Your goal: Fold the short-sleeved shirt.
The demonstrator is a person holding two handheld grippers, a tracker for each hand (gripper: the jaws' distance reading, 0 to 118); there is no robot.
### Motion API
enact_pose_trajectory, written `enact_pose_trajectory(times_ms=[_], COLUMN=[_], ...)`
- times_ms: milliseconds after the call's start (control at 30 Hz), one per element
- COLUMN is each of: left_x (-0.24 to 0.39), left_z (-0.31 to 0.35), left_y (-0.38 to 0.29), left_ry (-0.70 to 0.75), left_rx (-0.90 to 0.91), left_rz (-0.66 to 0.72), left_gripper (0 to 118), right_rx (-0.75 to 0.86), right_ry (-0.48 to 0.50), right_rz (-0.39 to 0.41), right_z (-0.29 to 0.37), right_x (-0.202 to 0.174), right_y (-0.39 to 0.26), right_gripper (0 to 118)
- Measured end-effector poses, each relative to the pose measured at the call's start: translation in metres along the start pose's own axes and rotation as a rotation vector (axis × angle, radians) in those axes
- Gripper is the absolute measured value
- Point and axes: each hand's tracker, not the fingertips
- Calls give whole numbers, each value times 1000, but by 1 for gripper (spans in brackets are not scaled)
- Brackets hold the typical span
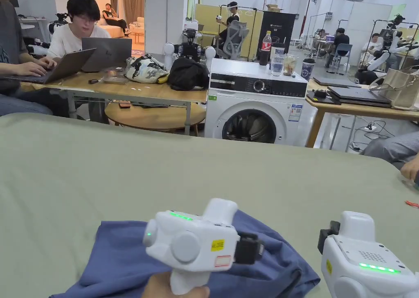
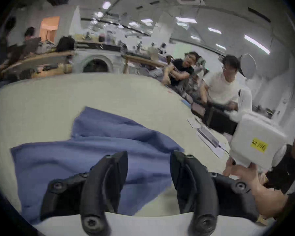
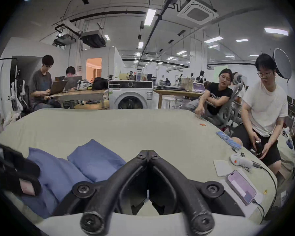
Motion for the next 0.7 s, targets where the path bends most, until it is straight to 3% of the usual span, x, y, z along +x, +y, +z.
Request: enact_pose_trajectory(times_ms=[100,167,200,267,500,700], left_x=[-21,-33,-38,-46,-138,-236], left_z=[36,52,58,67,93,63], left_y=[-5,-9,-12,-21,-4,30], left_ry=[127,204,257,345,427,485], left_rx=[104,138,134,141,64,-106], left_rz=[37,30,20,15,180,335], left_gripper=[47,7,0,0,0,0], right_rx=[17,24,25,25,-1,-16], right_ry=[40,69,79,96,146,158], right_rz=[4,2,2,4,12,40], right_z=[8,9,11,12,2,-5], right_x=[-21,-33,-41,-54,-78,-84], right_y=[7,9,10,11,12,16], right_gripper=[0,0,0,0,0,0])
